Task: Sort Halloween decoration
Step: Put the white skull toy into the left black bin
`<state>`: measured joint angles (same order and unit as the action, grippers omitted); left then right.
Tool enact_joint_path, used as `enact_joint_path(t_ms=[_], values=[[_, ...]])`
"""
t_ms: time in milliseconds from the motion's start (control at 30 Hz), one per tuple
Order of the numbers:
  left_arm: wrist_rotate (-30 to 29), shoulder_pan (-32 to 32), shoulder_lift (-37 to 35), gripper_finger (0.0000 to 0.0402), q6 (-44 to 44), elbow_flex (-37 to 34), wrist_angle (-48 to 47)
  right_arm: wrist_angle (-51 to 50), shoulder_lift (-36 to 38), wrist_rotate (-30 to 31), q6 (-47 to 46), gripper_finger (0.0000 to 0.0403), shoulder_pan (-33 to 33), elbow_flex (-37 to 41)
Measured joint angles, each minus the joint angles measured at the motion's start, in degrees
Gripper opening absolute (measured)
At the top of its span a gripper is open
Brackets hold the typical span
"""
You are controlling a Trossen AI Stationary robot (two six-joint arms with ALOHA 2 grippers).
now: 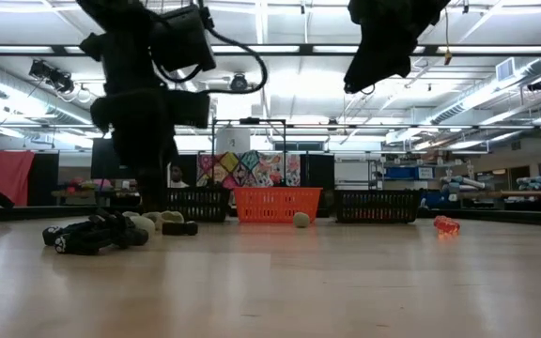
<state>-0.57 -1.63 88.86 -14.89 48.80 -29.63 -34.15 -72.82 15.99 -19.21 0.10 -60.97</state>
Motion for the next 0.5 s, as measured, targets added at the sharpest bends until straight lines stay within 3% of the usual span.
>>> enact_joint_path(t_ms=[500], values=[[-0.3, 0.0, 0.0, 0.0194, -1.4, -6.8, 7.9, 0.9, 0.0, 0.9, -0.1, 0.0165, 0.0, 0.0]])
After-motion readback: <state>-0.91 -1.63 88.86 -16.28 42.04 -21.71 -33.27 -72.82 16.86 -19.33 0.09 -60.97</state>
